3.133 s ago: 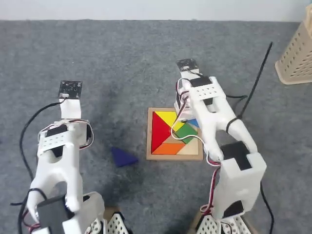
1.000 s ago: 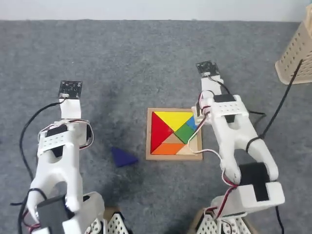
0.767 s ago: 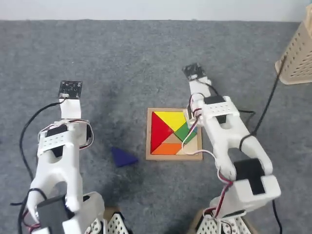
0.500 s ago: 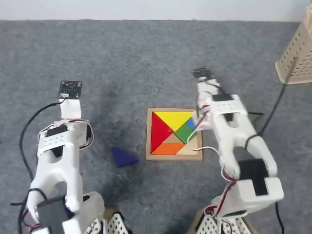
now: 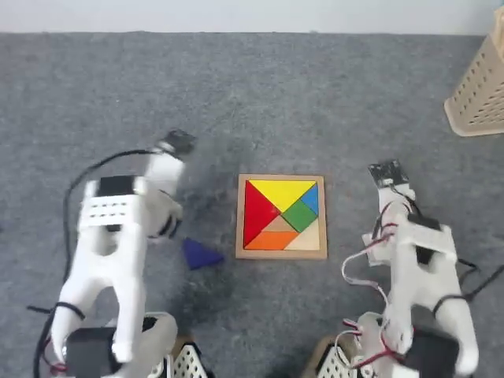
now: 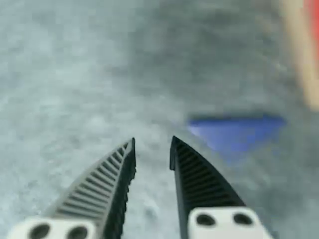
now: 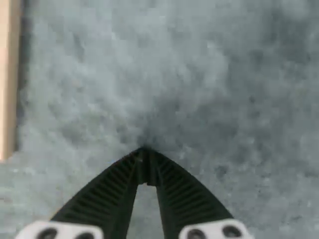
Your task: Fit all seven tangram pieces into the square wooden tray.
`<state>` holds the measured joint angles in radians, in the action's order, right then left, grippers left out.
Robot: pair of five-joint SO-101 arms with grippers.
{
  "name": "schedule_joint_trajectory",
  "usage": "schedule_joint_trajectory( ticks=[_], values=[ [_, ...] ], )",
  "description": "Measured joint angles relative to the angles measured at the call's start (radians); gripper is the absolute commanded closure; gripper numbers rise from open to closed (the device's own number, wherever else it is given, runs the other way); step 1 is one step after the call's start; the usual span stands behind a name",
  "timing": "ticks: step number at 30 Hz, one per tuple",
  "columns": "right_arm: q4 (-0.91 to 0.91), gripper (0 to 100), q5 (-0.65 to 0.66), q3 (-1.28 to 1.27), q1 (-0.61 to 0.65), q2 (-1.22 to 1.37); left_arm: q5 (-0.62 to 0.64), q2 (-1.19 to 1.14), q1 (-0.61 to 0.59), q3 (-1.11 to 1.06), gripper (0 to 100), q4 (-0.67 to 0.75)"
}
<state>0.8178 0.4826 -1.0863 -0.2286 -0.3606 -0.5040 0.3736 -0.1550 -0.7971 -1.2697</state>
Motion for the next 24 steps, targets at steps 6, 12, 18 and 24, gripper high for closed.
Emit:
schedule_joint_trajectory(
  ticks=[6, 12, 18, 24],
  values=[
    [-0.034, 99.2, 0.017, -0.068, -0.012, -0.075, -0.146, 0.012, 0.236, -0.063, 81, -0.084],
    [-0.038, 99.2, 0.017, -0.068, -0.012, -0.075, -0.249, 0.012, 0.276, -0.204, 82, 0.063],
    [-0.038, 99.2, 0.017, -0.068, -0.012, -0.075, -0.319, 0.012, 0.276, -0.222, 81, 0.094],
    [-0.038, 99.2, 0.017, -0.069, -0.012, -0.075, -0.371, 0.012, 0.239, -0.229, 79, 0.118]
  ],
)
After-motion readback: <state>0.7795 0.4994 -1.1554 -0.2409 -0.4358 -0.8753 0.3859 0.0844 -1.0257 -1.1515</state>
